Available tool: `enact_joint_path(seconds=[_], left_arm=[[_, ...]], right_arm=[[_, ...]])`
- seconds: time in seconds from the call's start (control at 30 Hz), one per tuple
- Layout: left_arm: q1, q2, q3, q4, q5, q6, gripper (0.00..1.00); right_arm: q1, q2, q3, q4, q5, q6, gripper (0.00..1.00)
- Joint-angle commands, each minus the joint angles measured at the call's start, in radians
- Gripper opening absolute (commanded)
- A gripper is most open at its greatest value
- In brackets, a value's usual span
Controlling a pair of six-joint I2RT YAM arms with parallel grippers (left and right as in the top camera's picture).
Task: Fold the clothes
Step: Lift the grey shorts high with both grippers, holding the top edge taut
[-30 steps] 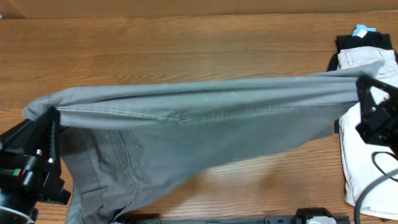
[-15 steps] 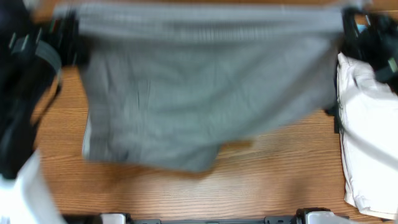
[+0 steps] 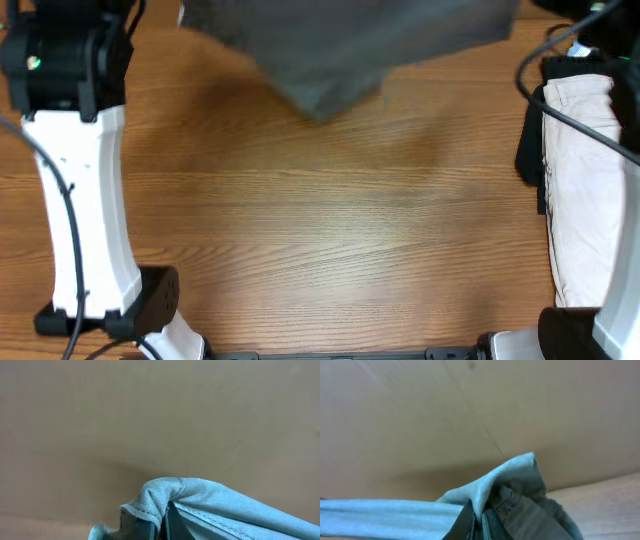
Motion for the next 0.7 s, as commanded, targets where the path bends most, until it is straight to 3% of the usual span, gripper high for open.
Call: enact_joint_path(seconds=[0.0,0.17,0.33,0.57,0.67], left_arm=[[0.053,-0.104,0.059,-0.022,-0.240,0.017,0.04],[0.053,-0.078,0.056,-0.232,-0.242,0.001,0.04],[0.053,0.032,0.022,-0.513,-0.225,-0.067,0.04],[0.053,0.225,0.008,-0.843,-0.100,-0.067,0.04],[0.052,0.241,-0.002,-0.853,0.038,-0.002,0.04]], right_arm=[[-0.094,-0.059,0.072,-0.049,0.154,-0.048,0.04],[-0.092,-0.042,0.019,-0.139,0.094,-0.040,0.04],[-0.091,-0.027,-0.163,-0.220,0.045,0.014,0.04],[-0.090,-0.027,-0.510,-0.236,0.030,0.034,0.04],[-0.091,-0.030,-0.567,-0.240,0.033,0.042,0.04]])
